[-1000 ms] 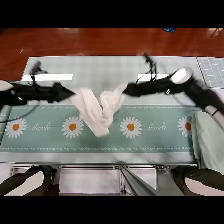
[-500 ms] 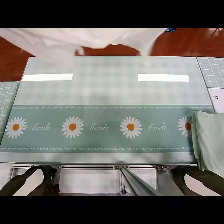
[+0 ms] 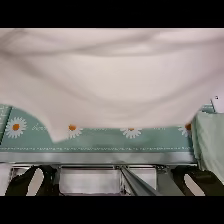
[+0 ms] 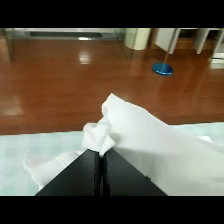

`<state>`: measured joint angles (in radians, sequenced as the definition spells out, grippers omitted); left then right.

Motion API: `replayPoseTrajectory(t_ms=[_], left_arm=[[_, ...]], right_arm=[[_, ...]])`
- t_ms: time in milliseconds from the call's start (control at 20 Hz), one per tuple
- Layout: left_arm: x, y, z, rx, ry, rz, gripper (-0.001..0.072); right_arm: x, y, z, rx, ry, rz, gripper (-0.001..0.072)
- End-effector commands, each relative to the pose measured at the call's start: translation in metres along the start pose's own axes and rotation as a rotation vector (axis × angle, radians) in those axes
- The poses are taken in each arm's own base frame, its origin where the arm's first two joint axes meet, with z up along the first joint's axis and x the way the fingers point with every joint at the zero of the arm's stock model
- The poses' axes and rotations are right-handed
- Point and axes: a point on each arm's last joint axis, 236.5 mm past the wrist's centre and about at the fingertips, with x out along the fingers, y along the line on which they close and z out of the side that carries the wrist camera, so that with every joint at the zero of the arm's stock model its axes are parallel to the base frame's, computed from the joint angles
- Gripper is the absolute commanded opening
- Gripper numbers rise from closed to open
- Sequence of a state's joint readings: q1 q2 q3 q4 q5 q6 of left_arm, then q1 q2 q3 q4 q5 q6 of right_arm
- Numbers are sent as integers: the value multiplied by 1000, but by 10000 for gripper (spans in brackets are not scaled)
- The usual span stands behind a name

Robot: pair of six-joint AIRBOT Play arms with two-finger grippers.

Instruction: Fold the shirts.

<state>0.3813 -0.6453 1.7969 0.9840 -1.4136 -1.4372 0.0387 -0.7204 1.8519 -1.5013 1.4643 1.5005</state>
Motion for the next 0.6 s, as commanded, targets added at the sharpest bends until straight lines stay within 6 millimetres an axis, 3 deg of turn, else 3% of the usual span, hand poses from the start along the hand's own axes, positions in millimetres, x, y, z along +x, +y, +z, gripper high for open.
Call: replayPoseTrajectory(t_ms=[0, 100, 250, 400, 550], left_arm=[[-35, 8, -26, 7, 37, 111, 14], [-18, 22, -61, -56, 135, 128, 13], [28, 46, -157, -206, 425, 116, 14], [76, 73, -259, -351, 630, 128, 14], [138, 100, -331, -520, 645, 151, 14]], right_arm=[[-11, -18, -55, 49, 117, -90, 42], [12, -16, -93, 77, 228, -82, 42], [64, 5, -150, 112, 384, 9, 42], [130, 33, -199, 171, 490, 126, 42], [209, 45, -230, 206, 564, 189, 42]])
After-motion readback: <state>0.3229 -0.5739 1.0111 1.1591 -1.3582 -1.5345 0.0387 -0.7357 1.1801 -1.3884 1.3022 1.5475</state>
